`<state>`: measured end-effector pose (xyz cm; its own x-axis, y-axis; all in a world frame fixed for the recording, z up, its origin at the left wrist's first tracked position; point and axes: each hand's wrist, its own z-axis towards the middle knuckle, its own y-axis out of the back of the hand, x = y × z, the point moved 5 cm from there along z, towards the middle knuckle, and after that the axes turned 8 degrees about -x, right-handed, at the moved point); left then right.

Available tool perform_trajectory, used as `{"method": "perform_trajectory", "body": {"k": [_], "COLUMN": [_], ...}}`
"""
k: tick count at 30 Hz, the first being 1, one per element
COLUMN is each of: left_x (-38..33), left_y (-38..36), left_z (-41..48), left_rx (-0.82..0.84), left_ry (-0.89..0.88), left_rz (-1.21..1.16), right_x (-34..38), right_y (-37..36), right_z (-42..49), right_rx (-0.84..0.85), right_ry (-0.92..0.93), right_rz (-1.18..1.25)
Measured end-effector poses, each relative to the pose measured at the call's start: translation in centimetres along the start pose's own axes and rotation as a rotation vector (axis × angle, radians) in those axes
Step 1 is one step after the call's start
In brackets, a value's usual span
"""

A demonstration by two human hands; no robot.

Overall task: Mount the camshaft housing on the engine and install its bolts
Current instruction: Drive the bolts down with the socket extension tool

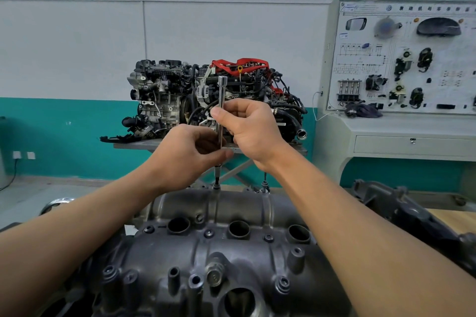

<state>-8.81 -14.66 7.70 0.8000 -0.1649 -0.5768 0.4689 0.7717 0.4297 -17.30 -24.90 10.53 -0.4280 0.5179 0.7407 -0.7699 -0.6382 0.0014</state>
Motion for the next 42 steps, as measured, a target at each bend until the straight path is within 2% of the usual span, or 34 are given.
{"method": "perform_trajectory", "body": {"k": [7,11,17,21,28,32,34,38,42], "left_x": [0.57,0.52,0.10,0.17,0.30,0.48,0.44,0.18,0.05], "left_y": [0.31,0.13,-0.24,-0.29,0.50,0.51,0.44,0.21,0.12], "left_z": [0.38,0.32,-0.18,-0.15,0.32,0.45,0.40,0.16,0.10], "left_rx": [-0.072,-0.050,0.051,0.057,-0.095,-0.092,-0.087,-0.043,-0.015], "left_ry": [0.033,-0.007,-0.039,-0.018,0.046,0.059,0.023,-0.052,-0.066], "left_rz": [0.067,0.078,0.047,0.016,-0.048,-0.038,-0.006,0.039,0.042], "right_x": [0.01,0.02,0.19,0.30,0.44,0.02,-0.03,0.14,0.26], "right_y": [0.01,0.14,-0.22,-0.34,0.06,0.42,0.42,0.04,-0.07], "right_z": [-0.17,-0.29,-0.34,-0.49,-0.34,-0.17,-0.21,-0.19,-0.31], "right_rx": [-0.081,-0.096,0.053,0.105,-0.026,-0.169,-0.181,-0.025,0.136], "right_ry": [0.000,-0.031,-0.070,-0.079,0.002,0.001,-0.007,-0.063,-0.146], "right_rz": [-0.052,-0.023,-0.003,0.047,-0.021,-0.070,-0.077,-0.049,0.120]}}
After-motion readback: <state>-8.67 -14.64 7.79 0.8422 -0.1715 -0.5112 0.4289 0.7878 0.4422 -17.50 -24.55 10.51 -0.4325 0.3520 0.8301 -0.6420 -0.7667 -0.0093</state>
